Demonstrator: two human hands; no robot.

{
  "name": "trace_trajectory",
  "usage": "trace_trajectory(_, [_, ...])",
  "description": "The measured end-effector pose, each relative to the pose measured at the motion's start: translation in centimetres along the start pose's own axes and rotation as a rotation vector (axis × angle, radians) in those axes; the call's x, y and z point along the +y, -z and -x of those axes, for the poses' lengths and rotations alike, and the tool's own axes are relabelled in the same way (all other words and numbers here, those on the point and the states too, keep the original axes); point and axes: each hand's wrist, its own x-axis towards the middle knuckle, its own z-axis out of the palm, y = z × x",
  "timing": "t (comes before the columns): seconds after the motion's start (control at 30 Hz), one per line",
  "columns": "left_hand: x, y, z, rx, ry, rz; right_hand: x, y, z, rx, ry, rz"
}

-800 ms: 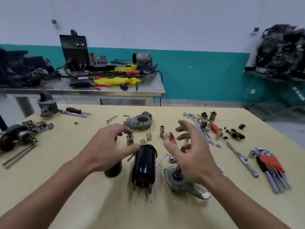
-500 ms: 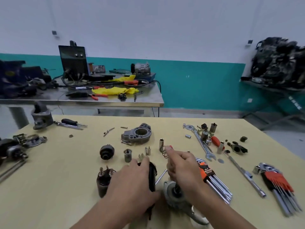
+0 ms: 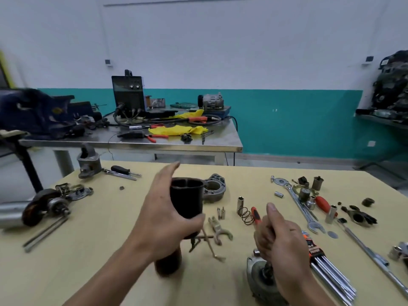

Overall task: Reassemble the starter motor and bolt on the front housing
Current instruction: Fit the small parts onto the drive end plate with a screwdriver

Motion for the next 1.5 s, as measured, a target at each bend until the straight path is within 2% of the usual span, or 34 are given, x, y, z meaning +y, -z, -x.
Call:
trace_trajectory(0.27, [-5.4,5.6,-4.9,0.308,0.049,0.366,0.1,-0.4,0.3,-0.002,0.003,0.046])
trace_trajectory(0.43, [-9.7,5.3,-3.6,0.385,0.104,0.337,0.3,-0.6,0.3,-0.006,0.006,0.074])
trace_trajectory(0.57, [-11.7,5.9,-3.1,0.193,0.168,0.008,0.2,-0.5,0.4,-0.021,0.013,0.107])
trace_trajectory(0.77, [-12.1,5.6,-3.3,-0.053,0.242,-0.267,0.6,0.0,0.5,-0.034,0.044,0.146])
trace_trajectory(0.93, [-11.8,4.2,-3.4,-0.205,0.285,-0.341,0.9,0.1,0.6,-0.023,0.057,0.171])
trace_trajectory(1.2, [-11.8,3.9,-2.7,-0.337,0.226,-0.404,1.2,-0.2,0.5,-0.001,0.035,0.154])
trace_trajectory(1.5, [-11.8,4.5,-2.7,-0.386,0.239,-0.439,1.1,-1.3,0.8,-0.038,0.0,0.069])
